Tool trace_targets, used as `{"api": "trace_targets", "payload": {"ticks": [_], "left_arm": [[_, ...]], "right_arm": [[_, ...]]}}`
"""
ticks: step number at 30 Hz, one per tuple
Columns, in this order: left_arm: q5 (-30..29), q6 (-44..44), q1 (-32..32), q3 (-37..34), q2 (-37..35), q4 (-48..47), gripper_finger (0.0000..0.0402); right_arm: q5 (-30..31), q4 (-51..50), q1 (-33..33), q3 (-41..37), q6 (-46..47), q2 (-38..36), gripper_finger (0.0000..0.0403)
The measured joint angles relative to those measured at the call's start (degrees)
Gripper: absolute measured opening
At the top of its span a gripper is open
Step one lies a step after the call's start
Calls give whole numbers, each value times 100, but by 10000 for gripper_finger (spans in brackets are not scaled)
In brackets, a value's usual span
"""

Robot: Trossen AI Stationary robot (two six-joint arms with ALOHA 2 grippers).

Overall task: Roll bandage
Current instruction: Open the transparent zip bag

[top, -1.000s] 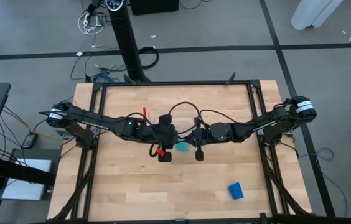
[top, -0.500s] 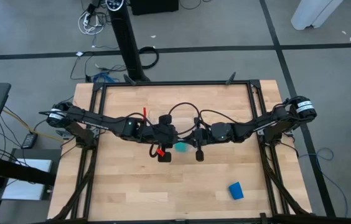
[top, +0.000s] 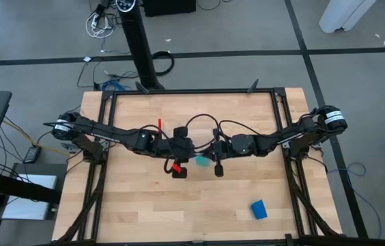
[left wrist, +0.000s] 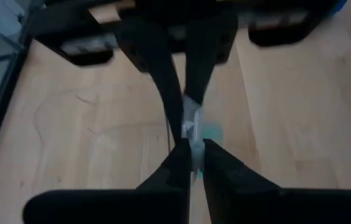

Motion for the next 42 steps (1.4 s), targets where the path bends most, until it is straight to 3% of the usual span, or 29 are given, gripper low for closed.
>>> {"api": "trace_targets", "payload": {"ticks": [18, 30, 35, 42], "left_arm": [[-9, -177, -2, -258, 80, -73, 29], [4, -308, -68, 166, 80, -588, 29], [-7, -310, -81, 164, 80, -465, 29], [-69, -303, -109, 164, 80, -415, 29]], "right_arm": [[-100, -161, 73, -4, 94, 5, 3], [-154, -709, 213, -2, 245, -831, 91], [173, -447, 274, -2, 100, -550, 96], [139, 167, 264, -2, -47, -188, 96]]}}
